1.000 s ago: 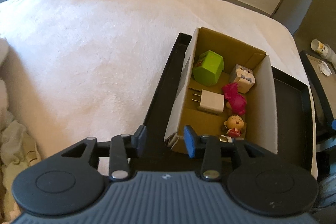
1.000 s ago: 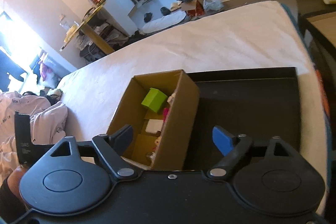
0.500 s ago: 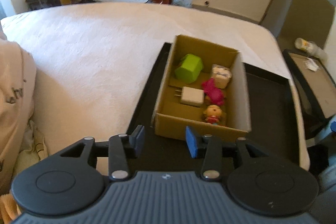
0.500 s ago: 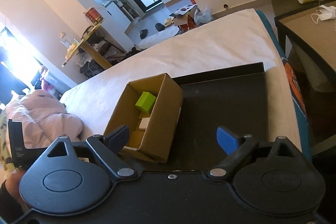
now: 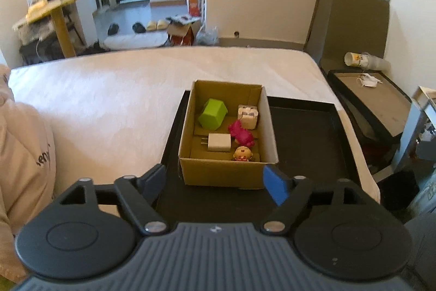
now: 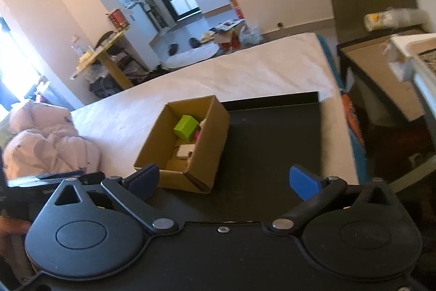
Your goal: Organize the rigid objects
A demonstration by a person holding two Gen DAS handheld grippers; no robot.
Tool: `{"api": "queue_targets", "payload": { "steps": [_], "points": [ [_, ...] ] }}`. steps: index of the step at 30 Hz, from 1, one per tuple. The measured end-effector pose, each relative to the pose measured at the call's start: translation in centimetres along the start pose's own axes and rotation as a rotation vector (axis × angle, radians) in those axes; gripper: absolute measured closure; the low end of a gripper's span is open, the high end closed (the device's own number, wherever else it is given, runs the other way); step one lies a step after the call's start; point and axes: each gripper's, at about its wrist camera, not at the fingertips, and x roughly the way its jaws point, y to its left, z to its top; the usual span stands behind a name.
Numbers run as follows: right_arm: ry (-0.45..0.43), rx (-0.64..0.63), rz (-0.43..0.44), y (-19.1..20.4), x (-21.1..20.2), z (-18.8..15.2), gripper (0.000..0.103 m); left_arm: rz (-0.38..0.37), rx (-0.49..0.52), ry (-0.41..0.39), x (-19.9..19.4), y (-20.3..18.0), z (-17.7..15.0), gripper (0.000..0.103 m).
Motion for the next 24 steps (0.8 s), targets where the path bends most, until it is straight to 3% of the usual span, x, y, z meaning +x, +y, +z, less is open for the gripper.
{"api": "queue_targets", "payload": {
  "steps": [14,24],
  "points": [
    [-0.090,-0.047,-0.146,4.9,-5.1,-4.7,0.000,-0.031,0.020,-0.116,-6.1,-0.3,-2.9,0.012],
    [-0.071,-0.085,-0.176,7.2,-5.9,-6.2,0.000,-0.031,0.013,-0.111,-7.5,0.2,-4.1,0.008]
  ]
}}
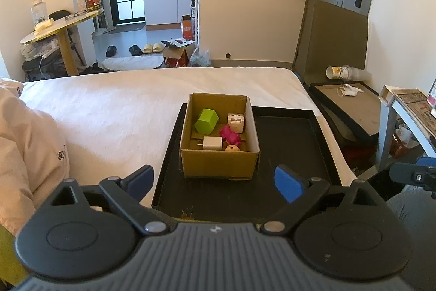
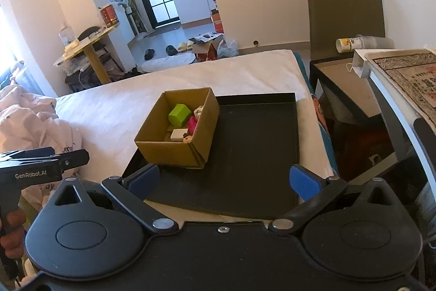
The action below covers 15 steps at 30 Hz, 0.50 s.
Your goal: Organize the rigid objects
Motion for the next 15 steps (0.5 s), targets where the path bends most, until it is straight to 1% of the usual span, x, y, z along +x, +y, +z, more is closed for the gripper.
{"api": "queue_targets", "payload": {
  "steps": [15],
  "points": [
    [0.026,-0.015,-0.003,0.86,0.25,-0.32,0.000,-0.002,-0.005,0.017,0.36,0.69,-0.37,0.007]
  ]
}}
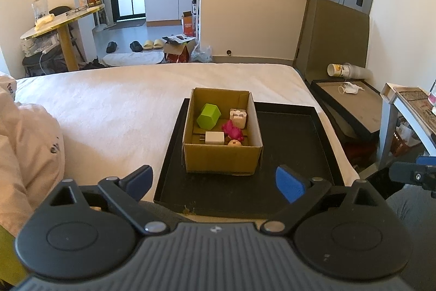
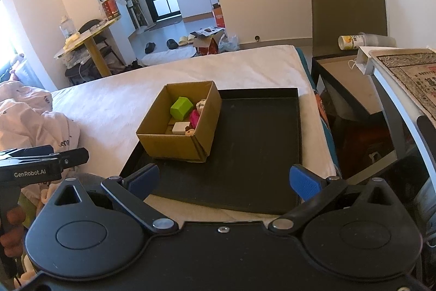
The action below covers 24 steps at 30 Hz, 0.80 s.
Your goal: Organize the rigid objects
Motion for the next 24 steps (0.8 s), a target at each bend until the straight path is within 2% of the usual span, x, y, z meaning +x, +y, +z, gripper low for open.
{"api": "queue_targets", "payload": {
  "steps": [24],
  "points": [
    [0.011,0.004,-0.001,-0.30,0.18,0.03,0.000,-0.005,0.003,0.011,0.11,-0.09,-0.08,0.007]
  ]
}}
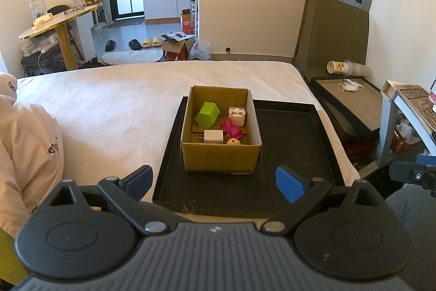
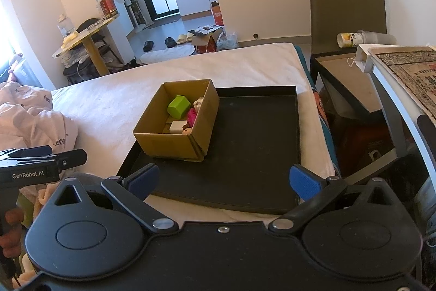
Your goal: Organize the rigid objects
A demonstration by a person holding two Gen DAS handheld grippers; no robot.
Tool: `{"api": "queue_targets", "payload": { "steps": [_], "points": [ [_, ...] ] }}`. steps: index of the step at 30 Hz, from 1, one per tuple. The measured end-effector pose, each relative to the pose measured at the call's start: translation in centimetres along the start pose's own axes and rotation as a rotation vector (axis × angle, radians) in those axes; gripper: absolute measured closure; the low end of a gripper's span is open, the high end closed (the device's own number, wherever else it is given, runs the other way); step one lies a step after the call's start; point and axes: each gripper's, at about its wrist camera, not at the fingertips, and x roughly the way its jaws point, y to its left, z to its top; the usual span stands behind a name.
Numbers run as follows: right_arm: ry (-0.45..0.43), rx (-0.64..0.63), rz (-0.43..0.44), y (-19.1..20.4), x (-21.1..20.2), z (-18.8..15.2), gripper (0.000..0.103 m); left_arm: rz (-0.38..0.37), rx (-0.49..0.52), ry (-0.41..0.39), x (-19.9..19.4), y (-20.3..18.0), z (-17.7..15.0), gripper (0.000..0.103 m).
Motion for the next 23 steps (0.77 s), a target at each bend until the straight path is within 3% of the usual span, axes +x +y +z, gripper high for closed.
{"api": "queue_targets", "payload": {
  "steps": [23],
  "points": [
    [0.005,-0.001,0.004,0.53,0.05,0.08,0.000,-0.017,-0.001,-0.017,-0.86,0.44,0.00,0.007]
  ]
}}
